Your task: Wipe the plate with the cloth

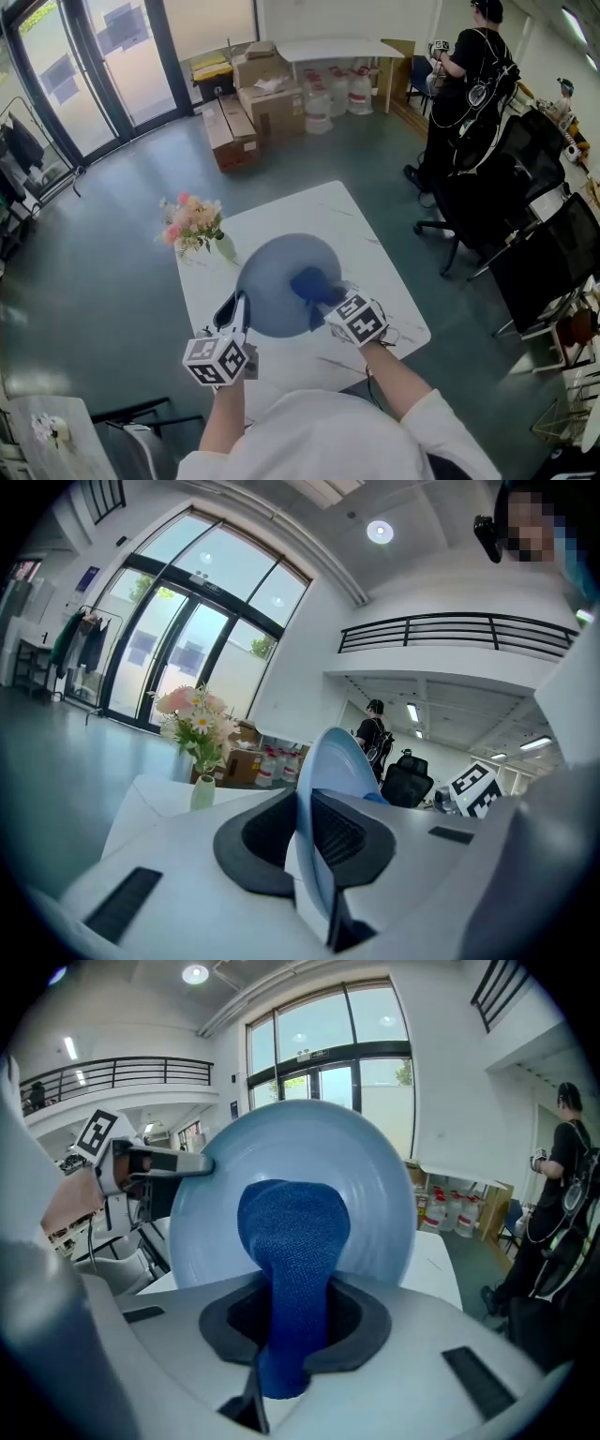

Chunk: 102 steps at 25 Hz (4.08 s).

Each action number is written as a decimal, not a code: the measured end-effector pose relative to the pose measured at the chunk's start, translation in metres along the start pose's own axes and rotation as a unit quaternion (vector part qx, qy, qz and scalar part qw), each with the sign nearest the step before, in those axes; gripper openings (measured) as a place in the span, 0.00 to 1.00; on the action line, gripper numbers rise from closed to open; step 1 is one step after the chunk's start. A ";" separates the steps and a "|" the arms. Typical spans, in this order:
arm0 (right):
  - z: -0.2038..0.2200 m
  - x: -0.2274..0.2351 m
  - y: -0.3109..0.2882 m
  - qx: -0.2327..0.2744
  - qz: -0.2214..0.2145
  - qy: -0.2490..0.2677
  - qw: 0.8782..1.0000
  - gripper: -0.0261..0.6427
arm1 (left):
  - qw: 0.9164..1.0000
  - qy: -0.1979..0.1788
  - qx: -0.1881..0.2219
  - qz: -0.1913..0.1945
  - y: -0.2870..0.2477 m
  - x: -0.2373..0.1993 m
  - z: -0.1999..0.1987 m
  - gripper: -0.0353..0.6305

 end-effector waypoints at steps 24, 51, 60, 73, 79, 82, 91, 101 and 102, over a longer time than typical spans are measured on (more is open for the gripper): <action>-0.004 -0.048 -0.030 -0.058 -0.108 0.047 0.991 0.17 | 1.000 0.004 -0.008 -0.010 -0.006 -0.006 0.005 0.12; -0.050 -0.038 -0.033 -0.023 -0.133 0.033 0.990 0.17 | 0.997 -0.049 -0.054 0.018 -0.019 0.012 0.025 0.12; -0.014 -0.073 -0.046 -0.108 -0.236 0.022 0.965 0.17 | 0.999 -0.023 -0.035 0.005 -0.016 0.002 0.021 0.12; 0.027 -0.019 -0.039 -0.229 -0.147 0.014 0.962 0.17 | 0.999 -0.029 -0.033 0.001 -0.010 -0.007 0.019 0.12; 0.011 0.028 -0.017 -0.174 -0.051 -0.017 0.983 0.17 | 0.999 -0.032 -0.040 0.002 -0.007 -0.004 0.025 0.12; 0.000 0.043 -0.011 -0.133 -0.025 -0.031 0.990 0.17 | 0.998 -0.033 -0.046 0.007 -0.007 -0.001 0.028 0.12; -0.032 0.034 -0.013 -0.048 -0.022 -0.001 0.999 0.17 | 0.997 -0.033 -0.060 0.016 -0.010 0.007 0.036 0.12; -0.035 0.011 -0.018 0.014 -0.058 0.007 0.998 0.17 | 0.998 -0.001 -0.061 0.014 -0.011 0.001 0.039 0.12; -0.034 0.011 -0.017 0.020 -0.059 0.004 0.998 0.17 | 0.998 0.006 -0.060 0.014 -0.012 0.000 0.039 0.12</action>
Point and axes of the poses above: the fingertips, and each gripper's own axes: y backward along the fingers, x to its right, z out of its underside, the point moved 10 cm from there along y, backward along the fingers, and after that the axes turned 5 degrees about -y, right-handed, at the moved point
